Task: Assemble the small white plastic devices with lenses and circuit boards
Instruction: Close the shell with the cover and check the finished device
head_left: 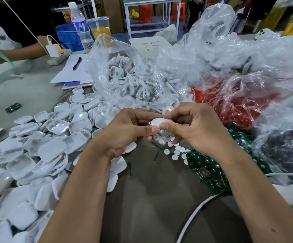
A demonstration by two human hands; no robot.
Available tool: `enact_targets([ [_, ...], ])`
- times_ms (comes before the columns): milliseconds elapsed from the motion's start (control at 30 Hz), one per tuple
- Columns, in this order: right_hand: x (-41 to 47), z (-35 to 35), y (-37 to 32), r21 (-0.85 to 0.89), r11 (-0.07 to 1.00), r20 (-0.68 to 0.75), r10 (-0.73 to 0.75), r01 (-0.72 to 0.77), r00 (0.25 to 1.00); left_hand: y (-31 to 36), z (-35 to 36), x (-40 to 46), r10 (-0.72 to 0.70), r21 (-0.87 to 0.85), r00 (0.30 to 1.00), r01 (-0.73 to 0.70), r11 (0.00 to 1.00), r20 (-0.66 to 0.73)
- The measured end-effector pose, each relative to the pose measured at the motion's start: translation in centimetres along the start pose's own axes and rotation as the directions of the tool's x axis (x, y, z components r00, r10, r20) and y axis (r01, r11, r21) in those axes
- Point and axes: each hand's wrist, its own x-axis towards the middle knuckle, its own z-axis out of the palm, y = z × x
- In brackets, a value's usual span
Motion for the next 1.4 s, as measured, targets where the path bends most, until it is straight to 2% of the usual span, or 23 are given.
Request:
enact_targets([
  [200,0.0,0.0,0.2,0.007,0.999,0.045,-0.04,0.04,0.998,0.1,-0.2,-0.2,-0.027,0.013,0.998,0.027,1.0,0.054],
  [467,0.0,0.0,-0.1,-0.023,0.999,0.048,-0.045,0.047,0.998,0.4,-0.1,-0.3,-0.074,0.011,0.997,0.074,0.997,0.038],
  [767,0.1,0.7,0.5,0.069,0.997,-0.174,0.047,-0.036,0.984,0.0,1.0,0.4,0.062,0.021,0.984,-0.06,0.998,-0.166],
  [1067,0.1,1.0,0.8,0.219,0.974,-0.132,0.089,-0.059,0.987,0.1,2.2,0.7,0.107,-0.032,0.964,-0.119,0.992,-0.243],
  [1400,0.3,1.2,0.7,0.243,0.967,-0.145,0.115,-0.077,0.983,0.2,2.9,0.7,-0.013,-0.202,0.967,-0.04,0.979,-0.255],
])
